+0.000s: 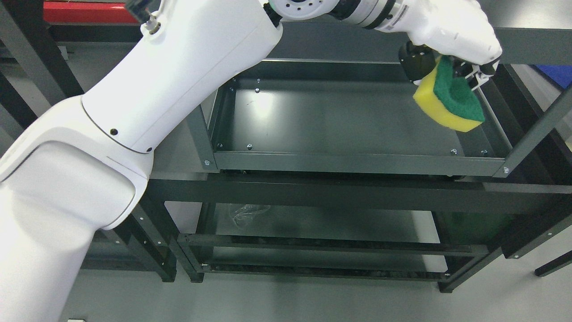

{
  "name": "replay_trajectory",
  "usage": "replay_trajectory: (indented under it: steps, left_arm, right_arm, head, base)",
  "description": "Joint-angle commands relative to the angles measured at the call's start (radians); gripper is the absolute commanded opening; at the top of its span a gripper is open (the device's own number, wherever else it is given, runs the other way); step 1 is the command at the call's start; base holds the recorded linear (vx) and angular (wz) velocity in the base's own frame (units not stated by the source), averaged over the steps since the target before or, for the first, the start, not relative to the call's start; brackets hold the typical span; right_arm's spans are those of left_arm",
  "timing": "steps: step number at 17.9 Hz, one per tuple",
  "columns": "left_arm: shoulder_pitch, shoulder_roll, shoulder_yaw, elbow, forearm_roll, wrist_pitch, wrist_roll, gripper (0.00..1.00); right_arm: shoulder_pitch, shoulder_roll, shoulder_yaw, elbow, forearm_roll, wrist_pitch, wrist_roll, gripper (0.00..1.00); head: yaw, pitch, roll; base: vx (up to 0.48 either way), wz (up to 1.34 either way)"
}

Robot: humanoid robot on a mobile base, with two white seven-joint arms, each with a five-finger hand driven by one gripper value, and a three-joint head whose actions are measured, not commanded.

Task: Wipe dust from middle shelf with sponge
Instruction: 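Wipe the sponge across the shelf away from and back toward the robot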

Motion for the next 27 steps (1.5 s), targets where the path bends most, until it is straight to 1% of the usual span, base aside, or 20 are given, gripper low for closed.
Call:
replay_trajectory:
  steps: [1,2,3,6,9,10,13,14,15,17,18,20,21,22,24,26,27]
  left_arm:
    - [0.035,0.084,0.141,0.013,-0.011,-0.12,-0.057,0.02]
    - [0.057,0.127,0.185,0.003,-0.011,-0.161,-0.083,0.02]
    - [0.084,0.192,0.252,-0.023,-0.008,-0.18,-0.129,0.02]
    - [0.132,0.318,0.368,-0.095,0.003,-0.18,-0.181,0.03]
    - [0.155,0.466,0.386,-0.126,0.057,-0.18,-0.183,0.03]
    - [0.157,0.53,0.385,-0.142,0.089,-0.18,-0.184,0.03]
    - [0.186,0.668,0.376,-0.197,0.216,-0.18,-0.184,0.03]
    - [0.198,0.697,0.373,-0.223,0.25,-0.18,-0.184,0.03]
    - [0.206,0.701,0.373,-0.237,0.268,-0.18,-0.183,0.03]
    - [0.201,0.672,0.377,-0.238,0.278,-0.18,-0.181,0.03]
    - [0.198,0.628,0.382,-0.235,0.276,-0.18,-0.18,0.03]
    - [0.2,0.485,0.388,-0.226,0.247,-0.18,-0.18,0.03]
    - [0.204,0.4,0.392,-0.209,0.204,-0.18,-0.18,0.03]
    - [0.207,0.333,0.4,-0.185,0.168,-0.18,-0.18,0.03]
    - [0.198,0.18,0.412,-0.108,0.073,-0.18,-0.18,0.03]
    - [0.19,0.017,0.434,0.0,-0.018,-0.18,-0.18,0.03]
    - [0.184,0.017,0.446,0.045,-0.052,-0.18,-0.177,0.03]
  right_arm:
    - [0.0,-0.017,0.0,-0.017,0.0,0.001,0.0,1.0]
    - [0.0,-0.017,0.0,-0.017,0.0,0.001,0.0,1.0]
    - [0.0,-0.017,0.0,-0.017,0.0,0.001,0.0,1.0]
    - [0.0,-0.017,0.0,-0.017,0.0,0.001,0.0,1.0]
    - [0.0,-0.017,0.0,-0.017,0.0,0.001,0.0,1.0]
    - [0.0,-0.017,0.0,-0.017,0.0,0.001,0.0,1.0]
    - [0.0,-0.017,0.0,-0.017,0.0,0.001,0.0,1.0]
    - [0.0,-0.017,0.0,-0.017,0.0,0.001,0.0,1.0]
    - [0.0,-0.017,0.0,-0.017,0.0,0.001,0.0,1.0]
    - [0.0,-0.017,0.0,-0.017,0.0,0.001,0.0,1.0]
    - [0.0,-0.017,0.0,-0.017,0.0,0.001,0.0,1.0]
    - [0.0,-0.017,0.0,-0.017,0.0,0.001,0.0,1.0]
    - [0.0,-0.017,0.0,-0.017,0.0,0.001,0.0,1.0]
    - [0.0,-0.017,0.0,-0.017,0.0,0.001,0.0,1.0]
    - [0.0,-0.017,0.0,-0.017,0.0,0.001,0.0,1.0]
    - [0.0,-0.017,0.0,-0.017,0.0,0.001,0.0,1.0]
    - [0.0,-0.017,0.0,-0.017,0.0,0.001,0.0,1.0]
  head:
    - [0.0,0.0,0.0]
    - [0.0,0.0,0.0]
    - [0.0,0.0,0.0]
    - [0.0,0.0,0.0]
    - [0.0,0.0,0.0]
    - [0.0,0.0,0.0]
    - [0.0,0.0,0.0]
    - [0.0,0.0,0.0]
    - [0.0,0.0,0.0]
    - [0.0,0.0,0.0]
    - [0.0,0.0,0.0]
    - [0.0,0.0,0.0]
    - [0.0,0.0,0.0]
    - [0.0,0.0,0.0]
    - [0.0,0.0,0.0]
    - [0.0,0.0,0.0]
    - [0.0,0.0,0.0]
  base:
    - [0.0,0.0]
    - [0.0,0.0]
    - [0.001,-0.01]
    - [0.0,0.0]
    - [0.0,0.0]
    - [0.0,0.0]
    - [0.0,0.0]
    - [0.0,0.0]
    - [0.0,0.0]
    - [0.0,0.0]
    - [0.0,0.0]
    - [0.0,0.0]
    - [0.0,0.0]
    - [0.0,0.0]
    - [0.0,0.0]
    - [0.0,0.0]
    - [0.0,0.0]
